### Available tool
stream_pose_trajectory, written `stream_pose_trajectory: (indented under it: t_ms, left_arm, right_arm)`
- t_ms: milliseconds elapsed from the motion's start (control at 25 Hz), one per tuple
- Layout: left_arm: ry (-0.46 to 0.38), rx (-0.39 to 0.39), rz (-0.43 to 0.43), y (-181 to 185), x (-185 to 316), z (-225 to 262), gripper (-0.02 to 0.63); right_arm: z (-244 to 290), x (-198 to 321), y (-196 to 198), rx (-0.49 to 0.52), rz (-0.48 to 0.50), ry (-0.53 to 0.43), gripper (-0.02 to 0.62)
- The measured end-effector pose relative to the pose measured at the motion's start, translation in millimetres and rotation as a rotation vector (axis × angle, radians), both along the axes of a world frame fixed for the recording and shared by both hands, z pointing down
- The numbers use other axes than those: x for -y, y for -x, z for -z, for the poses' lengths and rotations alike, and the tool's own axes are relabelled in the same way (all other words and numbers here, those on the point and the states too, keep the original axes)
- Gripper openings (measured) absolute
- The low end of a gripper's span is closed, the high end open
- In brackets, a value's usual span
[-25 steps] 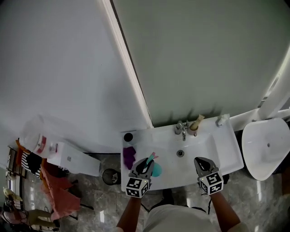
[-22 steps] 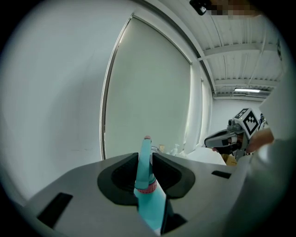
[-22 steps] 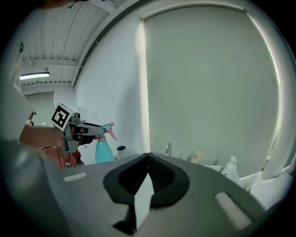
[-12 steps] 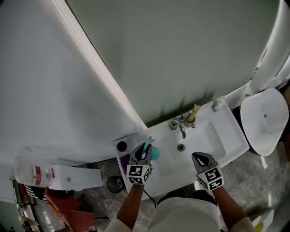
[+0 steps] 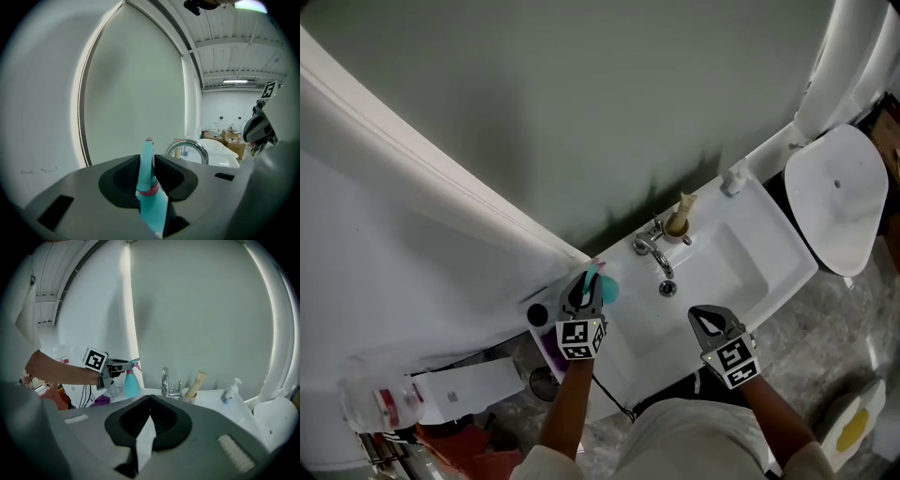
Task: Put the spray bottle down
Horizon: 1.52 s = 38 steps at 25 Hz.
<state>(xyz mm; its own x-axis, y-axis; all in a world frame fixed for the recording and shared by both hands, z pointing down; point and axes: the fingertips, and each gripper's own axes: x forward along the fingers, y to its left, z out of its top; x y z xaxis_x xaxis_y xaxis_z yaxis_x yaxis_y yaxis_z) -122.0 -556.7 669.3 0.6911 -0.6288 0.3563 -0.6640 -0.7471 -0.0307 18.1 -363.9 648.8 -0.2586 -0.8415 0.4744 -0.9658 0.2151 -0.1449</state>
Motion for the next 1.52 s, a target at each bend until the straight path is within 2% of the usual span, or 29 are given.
stream_pose_trajectory:
  t_ms: [200, 600, 1000, 1400, 1520]
  left_arm:
    - [0.013, 0.032, -0.018, -20, 16, -33, 0.098]
    - [0.039, 0.040, -0.007, -43, 45, -76, 0.098]
    - [-0.010, 0.038, -0.018, -52, 48, -87, 0.100]
    - [-0.011, 0.096, -0.083, -49, 31, -91, 0.108]
    - [0.017, 0.104, -0.082, -47, 32, -96, 0.137]
  right_arm:
    - [-25, 10, 6, 0.017, 0.018, 0.039, 0.011]
    - [-62, 16, 19, 0.054, 0.043, 0.123, 0.011]
    - [-81, 14, 28, 0.076, 0.044, 0.155, 0.011]
    - [-81, 12, 27, 0.071, 0.031, 0.157, 0.011]
    - [-79, 10, 28, 0.074, 0.027, 0.157, 0.011]
